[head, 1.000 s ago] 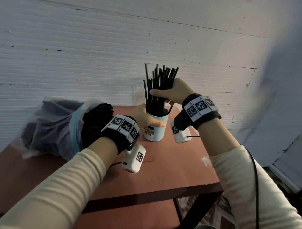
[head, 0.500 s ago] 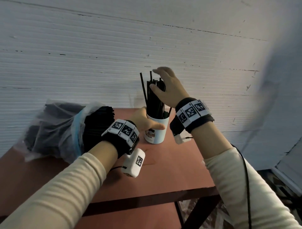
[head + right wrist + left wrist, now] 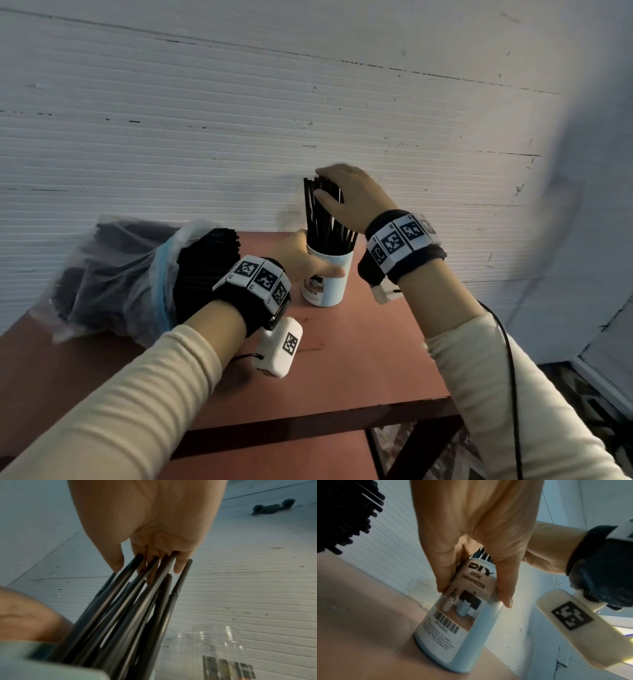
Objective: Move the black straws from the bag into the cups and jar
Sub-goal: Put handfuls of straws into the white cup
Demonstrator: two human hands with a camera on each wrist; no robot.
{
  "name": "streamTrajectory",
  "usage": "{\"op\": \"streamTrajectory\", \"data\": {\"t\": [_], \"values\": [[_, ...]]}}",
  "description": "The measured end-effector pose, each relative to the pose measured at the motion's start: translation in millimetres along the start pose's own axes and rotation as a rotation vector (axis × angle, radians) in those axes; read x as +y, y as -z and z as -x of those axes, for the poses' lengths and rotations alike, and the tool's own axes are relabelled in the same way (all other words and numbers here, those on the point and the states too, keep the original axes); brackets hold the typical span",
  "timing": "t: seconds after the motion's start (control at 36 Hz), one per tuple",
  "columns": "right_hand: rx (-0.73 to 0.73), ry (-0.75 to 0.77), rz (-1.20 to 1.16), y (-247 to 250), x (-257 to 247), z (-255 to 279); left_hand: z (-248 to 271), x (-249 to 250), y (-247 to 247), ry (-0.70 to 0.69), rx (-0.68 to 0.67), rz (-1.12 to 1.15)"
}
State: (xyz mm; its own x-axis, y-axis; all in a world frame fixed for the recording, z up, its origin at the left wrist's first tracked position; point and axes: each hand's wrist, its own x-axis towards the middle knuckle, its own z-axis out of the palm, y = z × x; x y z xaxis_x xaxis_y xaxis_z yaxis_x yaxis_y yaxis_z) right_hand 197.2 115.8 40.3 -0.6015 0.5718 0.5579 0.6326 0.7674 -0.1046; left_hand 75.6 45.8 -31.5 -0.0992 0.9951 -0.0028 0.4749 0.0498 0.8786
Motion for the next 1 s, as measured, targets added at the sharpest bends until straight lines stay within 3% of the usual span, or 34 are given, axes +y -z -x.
{"op": "streamTrajectory", "data": {"t": [0.17, 0.28, 0.39, 0.44, 0.56, 0.67, 0.78, 0.92, 1.0], "values": [[0.047, -0.062, 0.063, 13.4, -1.7, 10.4, 8.0, 3.7, -6.0, -0.040, 0.000, 0.044], [0.162, -0.029, -0.072, 19.7, -9.0, 18.5, 1.9, -4.7, -10.3, -0.059, 0.020, 0.080], [0.293, 0.017, -0.182, 20.9, -20.8, 29.6, 25.7, 8.3, -0.4, 0.024, 0.035, -0.009], [0.363, 0.024, -0.242, 21.0, -29.6, 35.4, 33.1, 8.7, 12.6, 0.037, 0.072, -0.061], [0.384, 0.010, -0.334, 12.5, -51.9, 42.8, 57.2, 11.1, 53.8, -0.084, 0.225, -0.172], [0.268, 0.041, -0.402, -7.0, -75.0, 44.2, 80.7, 9.7, 95.5, -0.150, 0.445, -0.243], [-0.015, 0.027, -0.518, -33.6, -99.7, 42.0, 93.9, -8.0, 130.4, -0.122, 0.520, -0.326], [-0.312, 0.082, -0.446, -58.3, -131.1, 36.4, 92.4, -39.5, 153.9, -0.021, 0.438, -0.457], [-0.433, 0.104, -0.390, -68.8, -145.2, 32.5, 89.8, -55.9, 157.3, -0.001, 0.324, -0.397]]}}
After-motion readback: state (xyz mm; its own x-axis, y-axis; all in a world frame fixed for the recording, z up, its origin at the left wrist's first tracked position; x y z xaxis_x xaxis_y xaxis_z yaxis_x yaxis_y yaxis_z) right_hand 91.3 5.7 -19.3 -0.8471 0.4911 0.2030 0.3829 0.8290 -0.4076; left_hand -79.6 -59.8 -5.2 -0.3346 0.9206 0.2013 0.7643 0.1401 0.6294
